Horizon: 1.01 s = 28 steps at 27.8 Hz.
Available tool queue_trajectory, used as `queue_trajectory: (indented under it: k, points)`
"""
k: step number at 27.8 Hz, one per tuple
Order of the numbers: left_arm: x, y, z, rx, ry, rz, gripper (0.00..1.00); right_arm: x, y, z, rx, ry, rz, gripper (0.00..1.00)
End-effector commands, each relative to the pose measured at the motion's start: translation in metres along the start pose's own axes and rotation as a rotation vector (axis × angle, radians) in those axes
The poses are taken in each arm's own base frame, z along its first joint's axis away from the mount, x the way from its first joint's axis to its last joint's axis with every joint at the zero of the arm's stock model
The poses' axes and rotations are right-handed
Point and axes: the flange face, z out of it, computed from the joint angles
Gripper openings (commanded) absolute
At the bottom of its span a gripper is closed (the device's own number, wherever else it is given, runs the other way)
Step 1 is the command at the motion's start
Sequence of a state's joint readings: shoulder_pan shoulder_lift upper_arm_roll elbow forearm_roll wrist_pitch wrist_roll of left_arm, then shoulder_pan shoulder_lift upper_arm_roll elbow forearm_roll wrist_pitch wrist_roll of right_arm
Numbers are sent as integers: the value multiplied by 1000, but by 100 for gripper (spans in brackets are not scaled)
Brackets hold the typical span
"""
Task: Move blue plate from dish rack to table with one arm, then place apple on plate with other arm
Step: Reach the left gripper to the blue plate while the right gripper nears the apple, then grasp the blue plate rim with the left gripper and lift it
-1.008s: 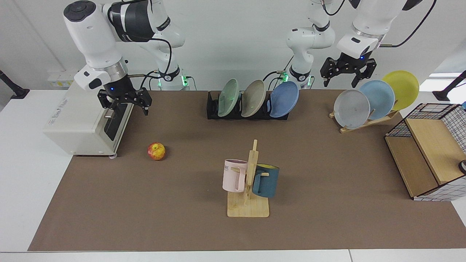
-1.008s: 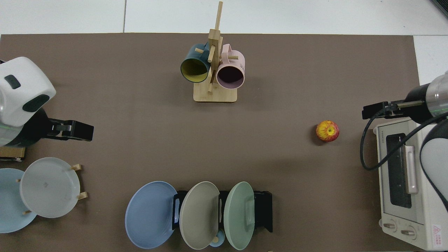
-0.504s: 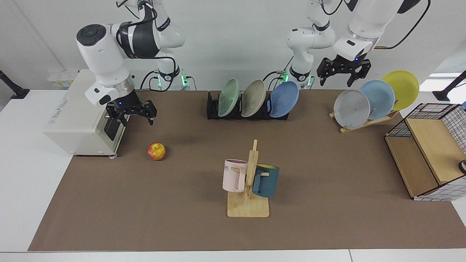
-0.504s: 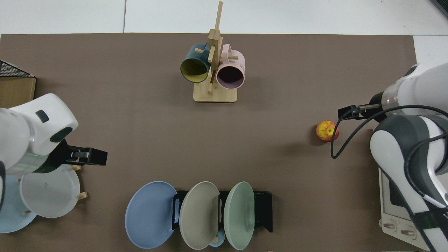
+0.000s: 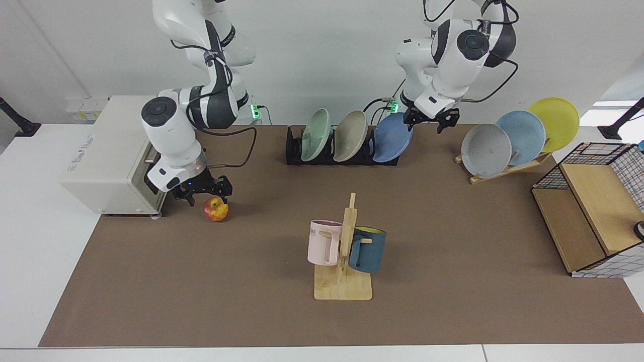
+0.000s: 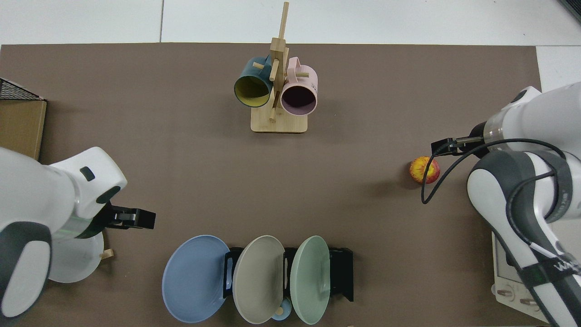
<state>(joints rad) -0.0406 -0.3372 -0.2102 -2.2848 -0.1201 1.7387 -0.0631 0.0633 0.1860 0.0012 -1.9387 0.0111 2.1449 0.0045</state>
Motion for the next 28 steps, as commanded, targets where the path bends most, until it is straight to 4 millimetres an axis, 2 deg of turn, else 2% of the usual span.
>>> queue_trajectory:
  k: [1, 8, 14, 23, 26, 28]
  points:
    - [-19, 9, 21, -61, -4, -3, 99, -1, -2, 24, -9, -9, -1, 100]
    - [-28, 13, 52, -78, -70, 1, 99, 0, 2, 49, -12, -35, -4, 100]
    - [-30, 23, 54, -79, -75, 7, 99, -6, 6, 71, -12, -75, -18, 100]
    - [-35, 55, 56, -62, -76, 19, 99, -17, 12, 97, -39, -82, -49, 100]
    - [-36, 58, 56, -57, -75, 16, 96, -19, 12, 99, -40, -85, -49, 100]
    - [-37, 64, 56, -48, -73, 28, 89, -19, 12, 99, -40, -87, -51, 100]
